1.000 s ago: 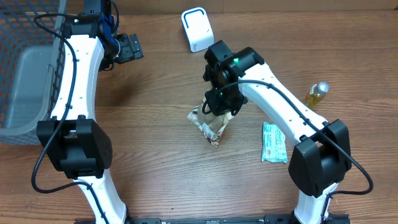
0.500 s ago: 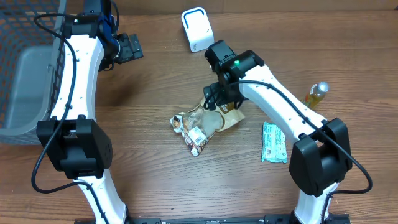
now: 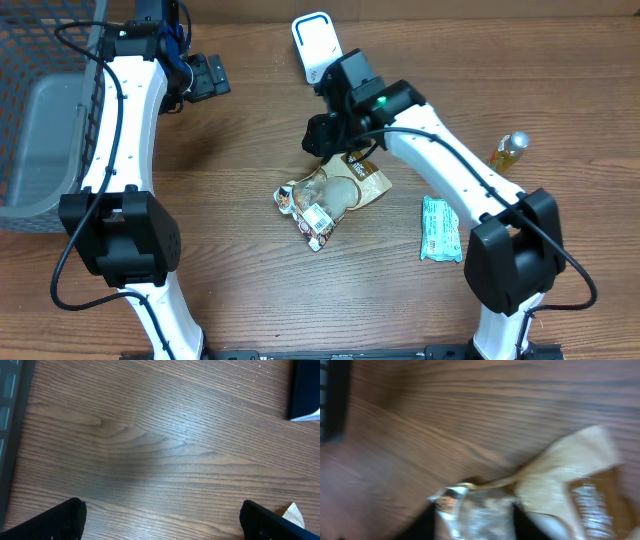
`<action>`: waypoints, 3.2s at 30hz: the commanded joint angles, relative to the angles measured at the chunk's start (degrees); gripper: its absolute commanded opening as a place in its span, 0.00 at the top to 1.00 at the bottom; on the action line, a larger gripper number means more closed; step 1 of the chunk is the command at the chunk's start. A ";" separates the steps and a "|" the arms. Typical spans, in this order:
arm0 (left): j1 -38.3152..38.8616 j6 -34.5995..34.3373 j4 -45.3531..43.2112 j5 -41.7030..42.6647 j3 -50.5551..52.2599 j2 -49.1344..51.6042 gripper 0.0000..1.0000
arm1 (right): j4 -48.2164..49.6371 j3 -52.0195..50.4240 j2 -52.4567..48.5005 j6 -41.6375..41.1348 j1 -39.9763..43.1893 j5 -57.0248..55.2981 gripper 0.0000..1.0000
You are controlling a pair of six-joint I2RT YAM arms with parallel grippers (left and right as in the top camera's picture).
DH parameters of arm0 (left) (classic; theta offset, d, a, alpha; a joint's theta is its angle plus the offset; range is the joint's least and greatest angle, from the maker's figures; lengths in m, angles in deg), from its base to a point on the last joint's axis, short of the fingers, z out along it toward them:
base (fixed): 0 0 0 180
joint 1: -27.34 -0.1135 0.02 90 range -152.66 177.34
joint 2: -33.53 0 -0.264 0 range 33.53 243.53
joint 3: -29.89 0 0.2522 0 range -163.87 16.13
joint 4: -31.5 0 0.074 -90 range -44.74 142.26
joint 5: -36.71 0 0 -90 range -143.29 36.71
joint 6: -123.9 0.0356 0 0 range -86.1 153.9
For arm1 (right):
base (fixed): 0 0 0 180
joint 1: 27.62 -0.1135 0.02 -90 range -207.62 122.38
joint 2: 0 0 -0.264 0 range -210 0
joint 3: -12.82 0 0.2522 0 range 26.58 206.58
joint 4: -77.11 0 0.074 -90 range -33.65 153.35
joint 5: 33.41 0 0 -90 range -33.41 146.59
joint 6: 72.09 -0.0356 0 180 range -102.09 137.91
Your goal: Scan the item barcode
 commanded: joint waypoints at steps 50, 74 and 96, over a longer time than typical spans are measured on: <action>0.11 0.04 -0.09 -0.39 -1.05 -0.35 0.00 | -1.46 9.94 -7.15 -4.33 6.71 -15.91 0.00; 0.55 0.04 -0.09 -0.39 -1.05 -4.50 0.01 | -1.46 9.94 -7.15 -4.31 6.71 -15.93 0.00; 0.55 0.04 7.26 -3.91 1.11 -41.92 0.01 | -1.44 9.94 -7.15 -4.31 6.71 -15.93 0.00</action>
